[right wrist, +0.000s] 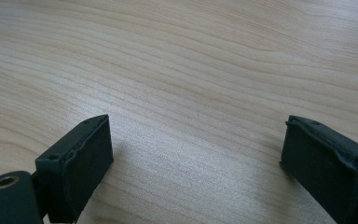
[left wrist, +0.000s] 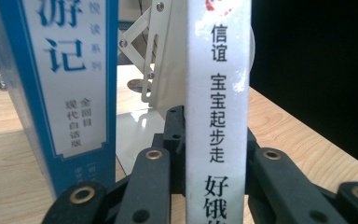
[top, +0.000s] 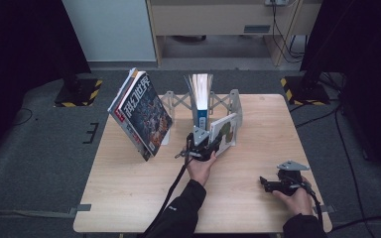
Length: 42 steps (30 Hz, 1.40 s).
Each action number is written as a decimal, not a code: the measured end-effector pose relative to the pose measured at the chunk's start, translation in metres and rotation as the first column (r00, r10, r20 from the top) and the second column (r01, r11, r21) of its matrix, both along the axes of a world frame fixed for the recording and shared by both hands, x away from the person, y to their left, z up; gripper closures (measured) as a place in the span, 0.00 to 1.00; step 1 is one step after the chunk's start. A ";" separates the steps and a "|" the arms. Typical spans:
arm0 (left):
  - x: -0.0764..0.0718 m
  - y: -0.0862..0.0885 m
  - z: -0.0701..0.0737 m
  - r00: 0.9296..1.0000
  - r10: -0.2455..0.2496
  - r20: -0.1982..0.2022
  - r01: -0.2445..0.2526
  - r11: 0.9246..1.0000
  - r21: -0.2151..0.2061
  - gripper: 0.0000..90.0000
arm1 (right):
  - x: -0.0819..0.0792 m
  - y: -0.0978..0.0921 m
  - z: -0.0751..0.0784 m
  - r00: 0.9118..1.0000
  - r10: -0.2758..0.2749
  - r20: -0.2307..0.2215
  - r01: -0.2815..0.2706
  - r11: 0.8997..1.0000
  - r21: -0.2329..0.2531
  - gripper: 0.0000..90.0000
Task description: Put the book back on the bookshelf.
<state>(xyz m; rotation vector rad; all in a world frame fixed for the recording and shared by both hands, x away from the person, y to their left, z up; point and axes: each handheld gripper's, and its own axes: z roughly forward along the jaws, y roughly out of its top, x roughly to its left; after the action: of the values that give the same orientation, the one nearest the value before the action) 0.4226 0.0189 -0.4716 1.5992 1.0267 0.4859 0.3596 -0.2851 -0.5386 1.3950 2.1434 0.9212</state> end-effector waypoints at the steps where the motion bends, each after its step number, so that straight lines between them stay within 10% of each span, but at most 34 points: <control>1: -0.001 0.000 -0.001 1.000 -0.001 0.000 0.001 1.000 0.003 0.82 | 0.000 0.000 0.000 1.000 0.000 0.000 0.000 1.000 -0.001 0.10; 27: -0.027 0.013 -0.045 0.996 -0.049 -0.076 0.055 0.995 0.078 0.82 | 0.000 0.000 0.000 1.000 0.003 0.001 -0.003 1.000 -0.002 0.10; 42: -0.028 0.003 -0.052 0.999 -0.042 -0.031 0.045 0.996 0.073 0.82 | 0.000 0.000 0.000 1.000 0.005 0.001 -0.005 1.000 -0.004 0.10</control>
<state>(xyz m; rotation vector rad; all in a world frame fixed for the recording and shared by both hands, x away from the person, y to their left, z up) 0.3948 0.0216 -0.5232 1.6951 1.0041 0.4763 0.3601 -0.2852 -0.5387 1.3878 2.1482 0.9182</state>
